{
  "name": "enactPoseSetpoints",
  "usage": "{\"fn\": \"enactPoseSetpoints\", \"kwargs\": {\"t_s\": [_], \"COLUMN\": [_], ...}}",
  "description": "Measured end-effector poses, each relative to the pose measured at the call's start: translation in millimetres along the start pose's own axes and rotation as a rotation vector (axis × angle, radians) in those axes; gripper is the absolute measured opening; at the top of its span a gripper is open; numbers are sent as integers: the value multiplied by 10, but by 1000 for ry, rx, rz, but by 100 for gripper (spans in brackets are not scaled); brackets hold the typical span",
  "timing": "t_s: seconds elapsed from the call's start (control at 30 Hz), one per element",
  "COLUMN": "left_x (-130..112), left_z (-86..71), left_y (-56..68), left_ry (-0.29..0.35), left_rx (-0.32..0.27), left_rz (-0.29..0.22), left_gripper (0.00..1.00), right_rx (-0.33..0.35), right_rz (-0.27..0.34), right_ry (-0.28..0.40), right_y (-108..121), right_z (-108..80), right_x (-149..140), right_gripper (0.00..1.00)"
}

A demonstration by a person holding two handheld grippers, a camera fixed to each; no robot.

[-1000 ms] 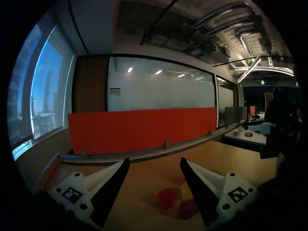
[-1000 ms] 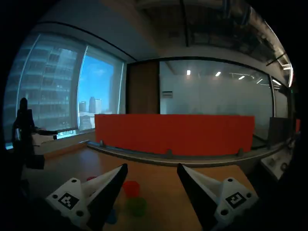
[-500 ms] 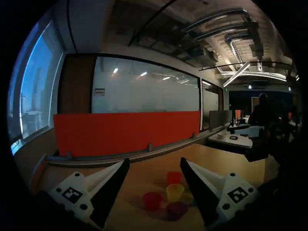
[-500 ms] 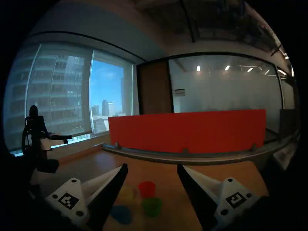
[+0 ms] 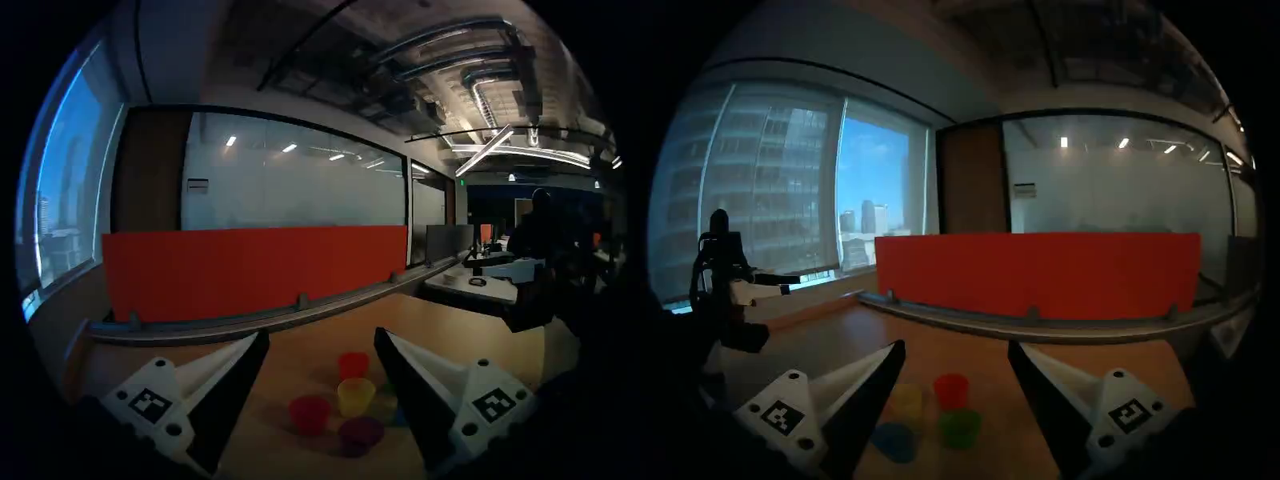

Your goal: Pour water

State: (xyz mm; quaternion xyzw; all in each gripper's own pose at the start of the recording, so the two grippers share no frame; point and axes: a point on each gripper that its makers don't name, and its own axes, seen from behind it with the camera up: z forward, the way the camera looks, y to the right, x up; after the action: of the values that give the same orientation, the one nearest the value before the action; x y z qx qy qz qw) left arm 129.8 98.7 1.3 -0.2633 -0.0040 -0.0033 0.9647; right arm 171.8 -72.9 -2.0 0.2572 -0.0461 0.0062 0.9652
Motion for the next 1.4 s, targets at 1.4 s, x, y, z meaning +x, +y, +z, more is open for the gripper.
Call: {"fn": "enactPoseSetpoints", "kwargs": {"t_s": [1.4], "left_x": [-590], "left_z": [195], "left_y": [481], "left_ry": [-206], "left_rx": [-205], "left_rz": [88], "left_gripper": [98], "right_rx": [13], "right_rz": [-33], "right_ry": [-70], "right_y": [-5], "right_z": [60], "right_x": [-175], "right_gripper": [99]}}
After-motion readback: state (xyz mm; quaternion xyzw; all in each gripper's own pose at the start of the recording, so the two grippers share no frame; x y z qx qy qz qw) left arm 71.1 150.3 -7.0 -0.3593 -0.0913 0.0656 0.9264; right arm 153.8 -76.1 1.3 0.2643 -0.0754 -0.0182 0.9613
